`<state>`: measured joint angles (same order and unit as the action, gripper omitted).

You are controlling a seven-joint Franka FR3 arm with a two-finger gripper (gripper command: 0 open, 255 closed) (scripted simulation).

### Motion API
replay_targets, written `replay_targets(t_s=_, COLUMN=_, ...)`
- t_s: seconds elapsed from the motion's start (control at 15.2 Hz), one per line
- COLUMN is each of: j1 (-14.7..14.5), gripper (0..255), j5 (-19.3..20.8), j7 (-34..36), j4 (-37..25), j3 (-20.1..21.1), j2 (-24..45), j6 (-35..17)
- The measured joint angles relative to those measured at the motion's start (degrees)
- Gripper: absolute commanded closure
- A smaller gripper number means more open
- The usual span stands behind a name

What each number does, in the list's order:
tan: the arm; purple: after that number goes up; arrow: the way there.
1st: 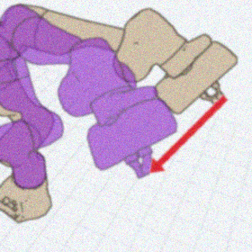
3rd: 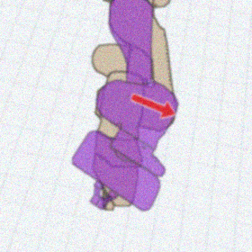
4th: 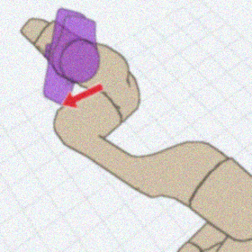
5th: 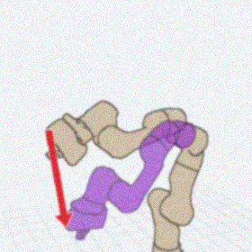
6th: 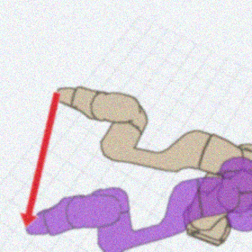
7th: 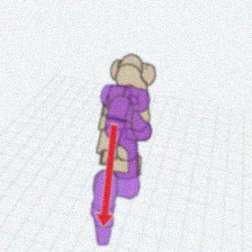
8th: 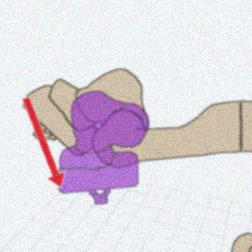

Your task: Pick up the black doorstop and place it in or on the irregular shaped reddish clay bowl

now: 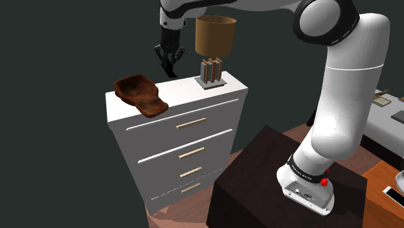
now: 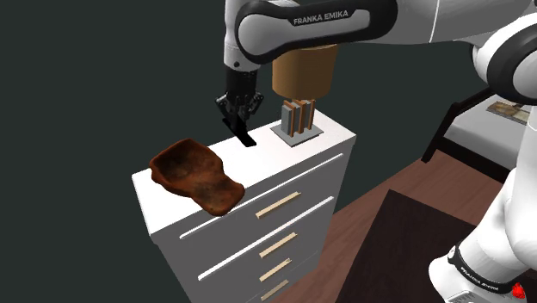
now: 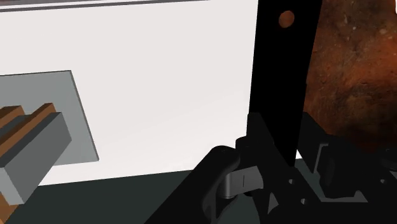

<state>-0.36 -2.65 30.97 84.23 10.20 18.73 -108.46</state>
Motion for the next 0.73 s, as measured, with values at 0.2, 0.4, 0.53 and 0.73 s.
replay_targets(t_s=0.2, j1=-2.5, gripper=255, j5=1.4, j7=3.0, j4=-7.0, j3=0.6, j2=5.1, j6=1.7)
replay_targets(t_s=0.4, j1=-5.6, gripper=255, j5=2.9, j7=6.4, j4=-14.4, j3=1.1, j2=10.1, j6=3.9)
replay_targets(t_s=0.53, j1=-7.9, gripper=255, j5=4.0, j7=8.3, j4=-21.9, j3=1.2, j2=14.8, j6=6.6)
replay_targets(t_s=0.73, j1=-11.7, gripper=255, j5=5.6, j7=10.7, j4=-37.1, j3=1.0, j2=24.2, j6=12.3)
